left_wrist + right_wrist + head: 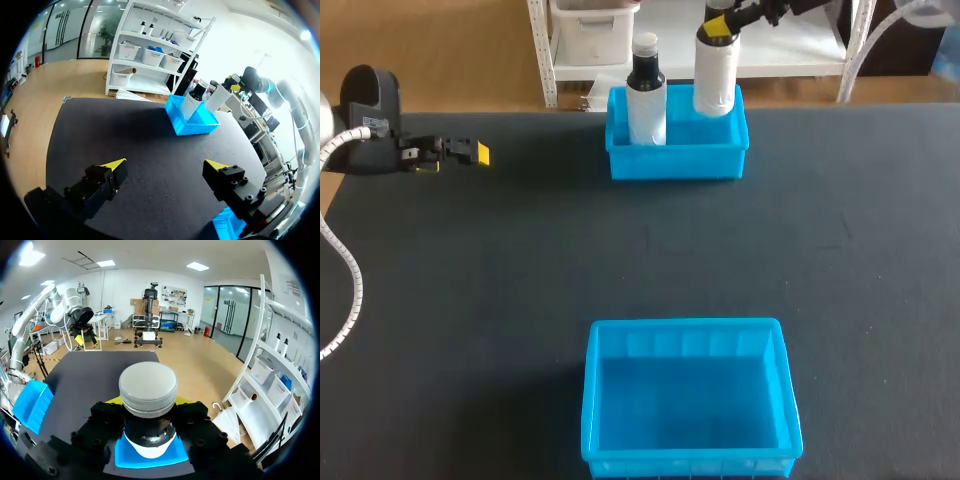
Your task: Pick up the bottle, and place it in the far bin if it is heavy, or in the near bin if it is light.
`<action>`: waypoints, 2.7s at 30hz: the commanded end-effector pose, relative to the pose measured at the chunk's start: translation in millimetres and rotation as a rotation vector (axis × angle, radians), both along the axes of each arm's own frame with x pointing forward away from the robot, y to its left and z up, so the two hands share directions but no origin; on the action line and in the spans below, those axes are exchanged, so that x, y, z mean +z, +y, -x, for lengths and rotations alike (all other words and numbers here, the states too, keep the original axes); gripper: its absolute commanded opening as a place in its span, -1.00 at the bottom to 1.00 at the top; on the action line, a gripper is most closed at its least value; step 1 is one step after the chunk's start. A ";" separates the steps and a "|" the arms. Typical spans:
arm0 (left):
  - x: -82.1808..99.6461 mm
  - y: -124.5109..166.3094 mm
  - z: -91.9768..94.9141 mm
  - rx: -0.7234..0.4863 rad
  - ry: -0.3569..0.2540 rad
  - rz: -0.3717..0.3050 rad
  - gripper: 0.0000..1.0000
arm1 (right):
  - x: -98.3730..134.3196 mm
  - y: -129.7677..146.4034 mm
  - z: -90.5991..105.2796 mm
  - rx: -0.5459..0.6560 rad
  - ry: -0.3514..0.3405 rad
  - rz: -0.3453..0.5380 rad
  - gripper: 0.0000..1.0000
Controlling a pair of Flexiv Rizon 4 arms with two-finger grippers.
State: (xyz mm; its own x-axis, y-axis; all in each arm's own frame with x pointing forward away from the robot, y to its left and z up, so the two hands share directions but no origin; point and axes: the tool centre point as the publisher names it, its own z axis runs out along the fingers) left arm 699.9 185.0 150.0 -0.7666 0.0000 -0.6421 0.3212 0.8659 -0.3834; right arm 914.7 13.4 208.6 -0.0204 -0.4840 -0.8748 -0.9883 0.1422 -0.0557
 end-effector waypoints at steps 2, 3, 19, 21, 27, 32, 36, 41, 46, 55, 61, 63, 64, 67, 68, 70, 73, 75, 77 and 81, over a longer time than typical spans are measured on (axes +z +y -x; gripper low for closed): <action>0.0 0.0 0.0 0.000 0.000 0.000 1.00 | -4.9 5.1 -11.5 0.079 0.050 -0.004 -1.00; 0.0 0.0 0.0 0.000 0.000 0.000 1.00 | -6.7 5.8 -11.7 0.080 0.051 -0.005 -1.00; 0.0 0.0 0.0 0.000 0.000 0.000 1.00 | -38.5 10.8 -15.9 0.090 0.087 -0.033 -1.00; 0.0 0.0 0.0 0.000 0.000 0.000 1.00 | -41.0 10.6 -16.9 0.089 0.089 -0.033 -1.00; 0.0 0.0 0.0 0.000 0.000 0.000 1.00 | -45.1 11.0 -20.3 0.089 0.092 -0.031 -1.00; 0.0 0.0 0.0 0.000 0.000 0.000 1.00 | -50.6 11.8 -21.5 0.090 0.098 -0.031 -1.00; 0.0 0.0 0.0 0.000 0.000 0.000 1.00 | -55.1 13.0 -21.2 0.090 0.108 -0.031 -1.00; 0.0 0.0 0.0 0.000 0.000 0.000 1.00 | -58.9 13.4 -21.5 0.092 0.115 -0.029 -1.00; 0.0 0.0 0.0 0.000 0.000 0.000 1.00 | -62.3 13.4 -23.1 0.091 0.119 -0.028 -1.00; 0.0 0.0 0.0 0.000 0.000 0.000 1.00 | -68.5 13.9 -24.9 0.092 0.130 -0.027 -1.00; 0.0 0.0 0.0 0.000 0.000 0.000 1.00 | -73.7 14.5 -26.0 0.093 0.138 -0.025 -1.00; 0.0 0.0 0.0 0.000 0.000 0.000 1.00 | -75.4 14.8 -25.8 0.094 0.142 -0.024 -1.00; 0.0 0.0 0.0 0.000 0.000 0.000 1.00 | -76.2 14.9 -25.8 0.094 0.144 -0.024 -1.00; 0.0 0.0 0.0 0.000 0.000 0.000 1.00 | -77.6 14.8 -25.8 0.095 0.148 -0.023 -1.00; 0.0 0.0 0.0 0.000 0.000 0.000 1.00 | -78.0 14.7 -25.9 0.095 0.149 -0.023 -1.00; 0.0 0.0 0.0 0.000 0.000 0.000 1.00 | -78.6 14.7 -26.0 0.095 0.150 -0.023 -1.00; 0.0 0.0 0.0 0.000 0.000 0.000 1.00 | -79.7 14.9 -26.1 0.096 0.152 -0.023 -1.00; 0.0 0.0 0.0 0.000 0.000 0.000 1.00 | -80.3 14.8 -26.1 0.096 0.153 -0.023 -1.00; 0.0 0.0 0.0 0.000 0.000 0.000 1.00 | -81.1 14.5 -26.2 0.096 0.155 -0.023 -1.00; 0.0 0.0 0.0 0.000 0.000 0.000 1.00 | -82.9 14.1 -26.5 0.097 0.161 -0.024 -1.00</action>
